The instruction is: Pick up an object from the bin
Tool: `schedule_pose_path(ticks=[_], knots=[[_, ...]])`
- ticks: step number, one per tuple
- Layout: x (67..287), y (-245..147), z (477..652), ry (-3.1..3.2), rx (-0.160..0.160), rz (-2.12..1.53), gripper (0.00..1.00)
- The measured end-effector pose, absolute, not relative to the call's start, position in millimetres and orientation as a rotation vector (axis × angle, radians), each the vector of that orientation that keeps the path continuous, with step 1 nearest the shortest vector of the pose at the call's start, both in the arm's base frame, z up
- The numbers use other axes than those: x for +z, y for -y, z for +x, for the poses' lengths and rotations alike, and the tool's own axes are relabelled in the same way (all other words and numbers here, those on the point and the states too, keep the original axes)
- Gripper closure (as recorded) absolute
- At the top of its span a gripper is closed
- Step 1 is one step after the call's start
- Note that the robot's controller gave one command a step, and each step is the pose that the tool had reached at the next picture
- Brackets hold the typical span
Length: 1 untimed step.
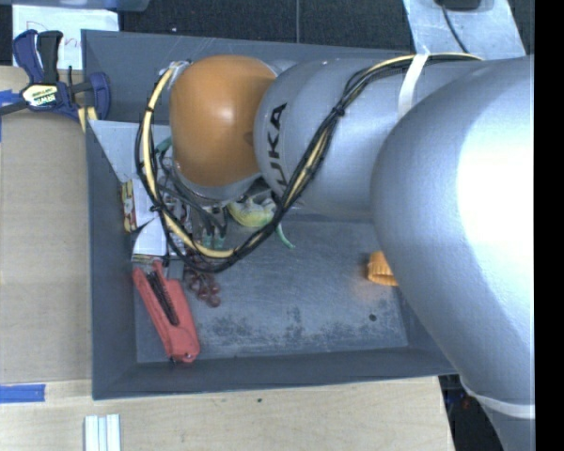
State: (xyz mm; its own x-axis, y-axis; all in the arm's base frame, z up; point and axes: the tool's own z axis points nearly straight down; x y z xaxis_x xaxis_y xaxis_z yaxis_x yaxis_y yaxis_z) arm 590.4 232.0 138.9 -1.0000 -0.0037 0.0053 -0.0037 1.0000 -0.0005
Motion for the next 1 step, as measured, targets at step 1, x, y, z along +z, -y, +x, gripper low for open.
schedule_pose_path(ticks=[1], knots=[[144.2,-230.8,592.3,3.144,-0.002,0.0,0.0]])
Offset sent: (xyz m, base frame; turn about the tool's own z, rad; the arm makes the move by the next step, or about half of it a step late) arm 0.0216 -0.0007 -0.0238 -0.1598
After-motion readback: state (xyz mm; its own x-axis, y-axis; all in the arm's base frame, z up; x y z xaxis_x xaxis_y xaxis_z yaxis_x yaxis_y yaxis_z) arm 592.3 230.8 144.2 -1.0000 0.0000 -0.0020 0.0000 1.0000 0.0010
